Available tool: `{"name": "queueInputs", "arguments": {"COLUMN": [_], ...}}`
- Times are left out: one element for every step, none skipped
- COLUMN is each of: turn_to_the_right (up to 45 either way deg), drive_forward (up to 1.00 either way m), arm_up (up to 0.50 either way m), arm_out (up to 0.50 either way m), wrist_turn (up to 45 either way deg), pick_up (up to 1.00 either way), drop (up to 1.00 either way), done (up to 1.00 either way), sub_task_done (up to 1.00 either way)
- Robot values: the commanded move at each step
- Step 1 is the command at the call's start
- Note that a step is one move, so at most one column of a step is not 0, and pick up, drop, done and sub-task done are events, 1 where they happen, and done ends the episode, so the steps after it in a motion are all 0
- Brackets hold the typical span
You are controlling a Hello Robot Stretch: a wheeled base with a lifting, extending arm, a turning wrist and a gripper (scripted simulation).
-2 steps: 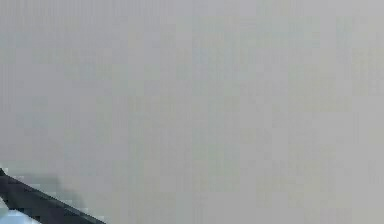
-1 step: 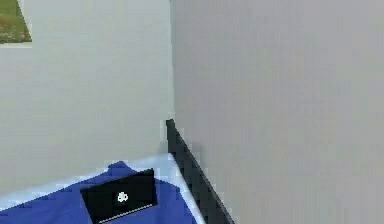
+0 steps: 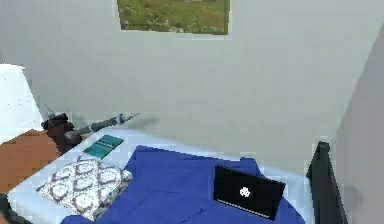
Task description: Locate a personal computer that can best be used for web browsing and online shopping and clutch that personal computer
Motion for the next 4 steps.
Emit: {"name": "queueInputs", "arguments": {"turn_to_the_right": [-45.0,-21.0,0.0,0.0], "drive_forward": [0.0,0.0,0.0,0.0], "arm_up": [0.0,0.0,0.5,0.0], "arm_out": [0.0,0.0,0.0,0.5], "wrist_turn": [0.0,0.0,0.0,0.0], "pick_up": [0.0,0.0,0.0,0.0], "drop": [0.0,0.0,0.0,0.0], "done": [0.0,0.0,0.0,0.0], "sub_task_done": [0.0,0.0,0.0,0.0]}}
